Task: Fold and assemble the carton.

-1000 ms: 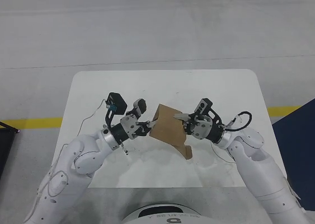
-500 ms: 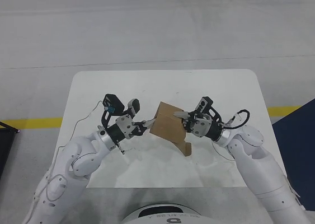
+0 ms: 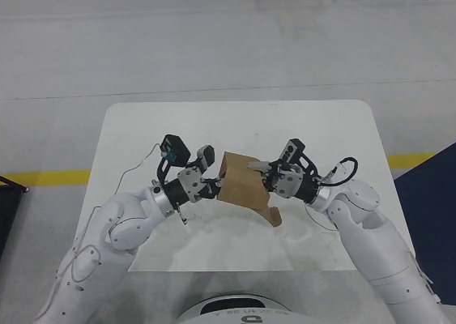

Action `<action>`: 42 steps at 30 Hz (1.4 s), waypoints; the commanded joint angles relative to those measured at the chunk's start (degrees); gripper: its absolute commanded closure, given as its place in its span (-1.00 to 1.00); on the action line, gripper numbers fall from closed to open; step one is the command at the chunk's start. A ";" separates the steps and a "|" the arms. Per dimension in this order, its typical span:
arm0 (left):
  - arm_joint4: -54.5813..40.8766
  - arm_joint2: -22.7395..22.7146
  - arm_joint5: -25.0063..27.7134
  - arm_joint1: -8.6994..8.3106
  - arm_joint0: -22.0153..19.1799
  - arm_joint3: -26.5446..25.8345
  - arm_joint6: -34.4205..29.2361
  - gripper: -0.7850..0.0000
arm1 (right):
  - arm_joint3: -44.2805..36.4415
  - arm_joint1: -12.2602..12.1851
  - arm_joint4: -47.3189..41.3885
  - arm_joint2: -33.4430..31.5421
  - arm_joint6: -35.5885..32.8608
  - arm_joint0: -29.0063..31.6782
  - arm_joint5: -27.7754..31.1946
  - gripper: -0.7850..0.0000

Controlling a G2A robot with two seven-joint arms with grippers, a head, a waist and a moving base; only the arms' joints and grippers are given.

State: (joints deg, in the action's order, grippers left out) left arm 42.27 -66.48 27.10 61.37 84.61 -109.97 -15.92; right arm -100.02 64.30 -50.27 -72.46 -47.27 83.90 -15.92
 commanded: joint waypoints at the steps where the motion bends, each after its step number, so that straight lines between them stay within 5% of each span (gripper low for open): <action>1: 1.60 0.47 -1.06 0.12 -0.12 -0.09 0.58 -1.00 | 0.00 -0.01 -0.12 -0.09 0.23 0.10 0.20 1.00; 16: 9.60 3.28 -8.81 1.02 0.50 -1.42 4.53 -1.00 | -0.50 -0.14 0.49 -0.60 1.82 0.35 0.93 1.00; 18: 9.65 3.54 -9.02 1.12 0.48 -1.46 4.57 -1.00 | -0.41 -0.13 0.47 -0.55 1.84 0.26 0.96 1.00; 21: 9.63 3.69 -8.79 1.20 0.37 -1.35 4.43 -0.75 | -0.27 -0.13 0.39 -0.54 1.91 0.15 1.06 1.00; 42: 10.04 1.41 -8.28 1.20 1.05 -1.72 3.11 -0.76 | -1.17 -0.25 1.32 -1.19 4.33 0.55 1.52 1.00</action>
State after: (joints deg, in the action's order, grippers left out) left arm 52.23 -64.87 18.92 62.57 85.60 -111.66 -12.81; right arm -101.17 64.05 -48.94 -73.66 -42.95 84.49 -14.38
